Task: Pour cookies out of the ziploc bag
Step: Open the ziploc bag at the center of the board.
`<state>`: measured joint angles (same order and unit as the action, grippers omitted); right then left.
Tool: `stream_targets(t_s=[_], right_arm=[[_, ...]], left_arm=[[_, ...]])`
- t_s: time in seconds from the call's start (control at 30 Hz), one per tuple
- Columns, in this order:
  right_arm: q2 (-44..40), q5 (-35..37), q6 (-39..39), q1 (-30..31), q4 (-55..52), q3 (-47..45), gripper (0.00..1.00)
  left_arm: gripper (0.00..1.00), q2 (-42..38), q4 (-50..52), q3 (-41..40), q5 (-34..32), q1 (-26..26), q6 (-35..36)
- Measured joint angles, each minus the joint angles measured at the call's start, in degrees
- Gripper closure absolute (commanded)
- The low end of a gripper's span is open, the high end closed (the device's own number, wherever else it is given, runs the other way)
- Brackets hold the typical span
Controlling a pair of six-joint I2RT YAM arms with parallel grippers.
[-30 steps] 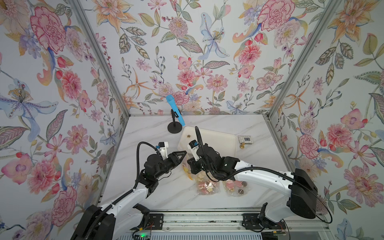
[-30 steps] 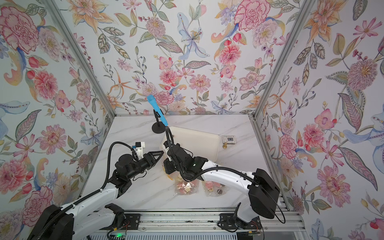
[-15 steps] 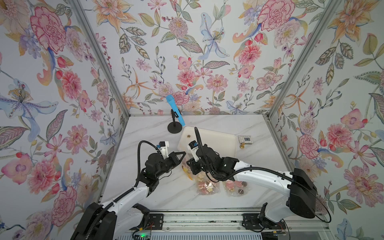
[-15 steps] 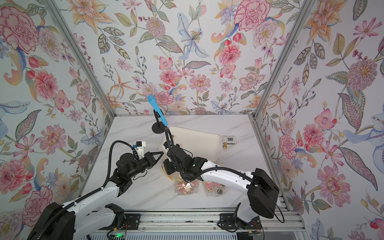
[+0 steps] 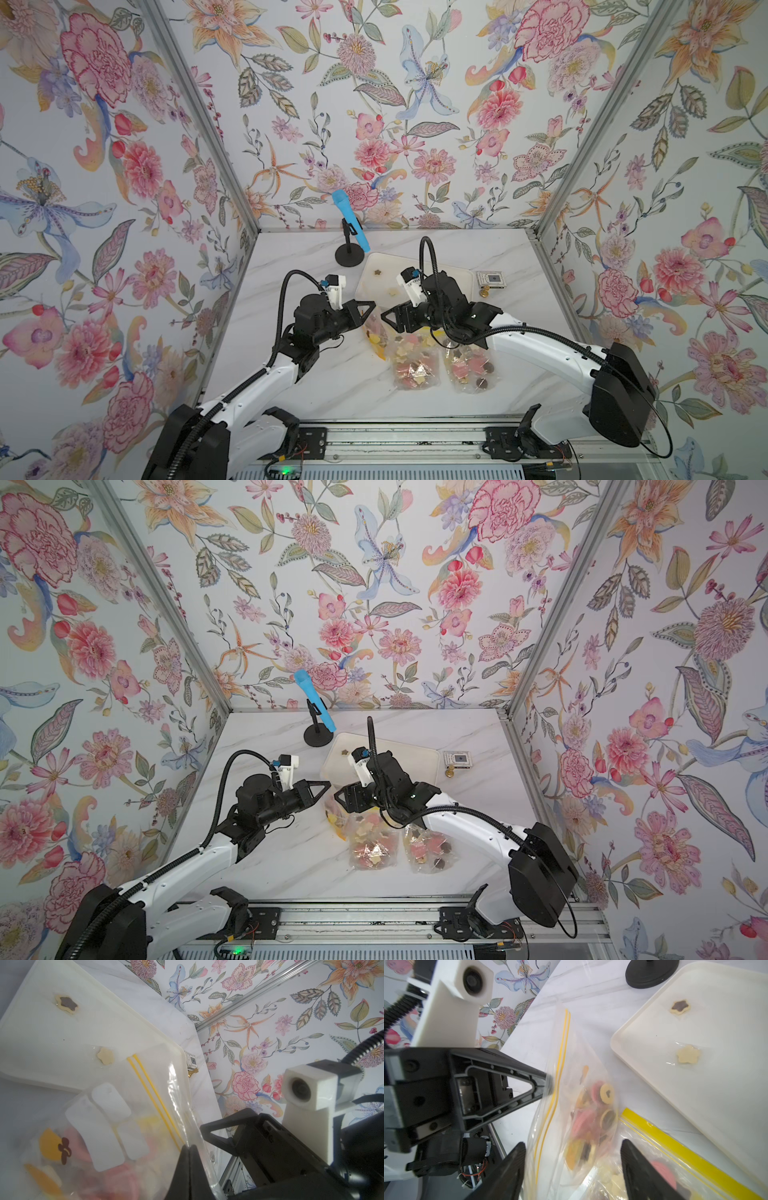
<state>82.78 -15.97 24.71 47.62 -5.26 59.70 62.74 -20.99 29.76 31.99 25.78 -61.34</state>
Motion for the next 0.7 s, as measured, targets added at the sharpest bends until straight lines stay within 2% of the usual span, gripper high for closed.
stream_targets(t_s=[0.13, 0.37, 0.53, 0.7], right_arm=[[0.11, -5.73, 0.13, -2.91, 2.49, 0.00, 0.41], [4.28, -13.05, 0.31, -4.20, 5.44, 1.11, 0.48], [7.43, -15.34, 0.85, -4.20, 6.60, 1.81, 0.55], [8.33, -16.41, 2.08, -4.20, 8.26, 1.81, 0.69]], left_arm=[[1.00, 0.44, 3.54, 1.57, 0.90, 0.00, 2.97], [1.00, 1.31, 7.02, 2.91, 1.07, 0.00, 5.42], [1.00, 1.40, 7.82, 2.93, 1.07, 0.00, 5.64], [1.00, 1.40, 7.93, 2.93, 1.07, 0.00, 5.64]])
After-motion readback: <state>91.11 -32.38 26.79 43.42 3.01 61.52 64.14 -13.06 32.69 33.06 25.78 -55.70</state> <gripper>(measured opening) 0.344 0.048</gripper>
